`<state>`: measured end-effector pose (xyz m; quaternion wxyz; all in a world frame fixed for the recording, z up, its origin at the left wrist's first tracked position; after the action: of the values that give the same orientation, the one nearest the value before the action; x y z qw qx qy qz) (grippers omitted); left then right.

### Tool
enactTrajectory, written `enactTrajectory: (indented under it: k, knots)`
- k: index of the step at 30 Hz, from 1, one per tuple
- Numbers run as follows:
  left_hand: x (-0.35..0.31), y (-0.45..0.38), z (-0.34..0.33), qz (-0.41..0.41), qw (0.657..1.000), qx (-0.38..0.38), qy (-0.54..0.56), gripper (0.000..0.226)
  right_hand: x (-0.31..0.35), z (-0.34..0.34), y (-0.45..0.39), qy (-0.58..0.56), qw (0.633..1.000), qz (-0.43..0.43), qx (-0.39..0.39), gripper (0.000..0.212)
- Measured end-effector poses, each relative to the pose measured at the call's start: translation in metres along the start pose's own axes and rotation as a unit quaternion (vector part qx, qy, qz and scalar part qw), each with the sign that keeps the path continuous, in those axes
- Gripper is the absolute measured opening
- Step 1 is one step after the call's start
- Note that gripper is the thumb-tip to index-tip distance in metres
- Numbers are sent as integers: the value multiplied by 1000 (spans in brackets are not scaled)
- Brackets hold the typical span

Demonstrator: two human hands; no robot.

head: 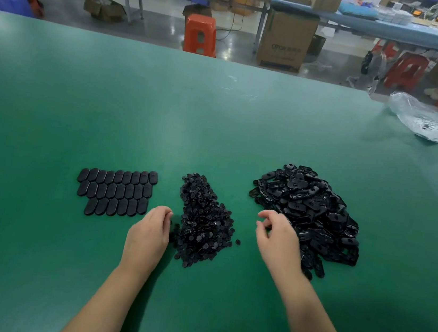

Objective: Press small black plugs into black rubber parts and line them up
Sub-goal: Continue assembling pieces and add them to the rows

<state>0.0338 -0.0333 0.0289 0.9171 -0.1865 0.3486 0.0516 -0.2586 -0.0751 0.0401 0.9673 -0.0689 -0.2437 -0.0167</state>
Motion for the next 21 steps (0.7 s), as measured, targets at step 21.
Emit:
enactTrajectory:
  k: [21]
  knots:
    - [4,2,13,2,996,-51,75,18,1,-2,-9,-391,908,-143,45,21]
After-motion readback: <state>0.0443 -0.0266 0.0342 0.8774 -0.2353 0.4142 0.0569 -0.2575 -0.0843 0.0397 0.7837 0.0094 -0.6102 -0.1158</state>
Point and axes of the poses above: each hand's wrist, its own y-axis away from the middle knuckle, its own z-axis out of the back of the hand, x = y × z, the point moved 7 cm from there along -y, towards the middle knuckle, and after that the axes turned 9 degrees about y, right-handed, at the moved point
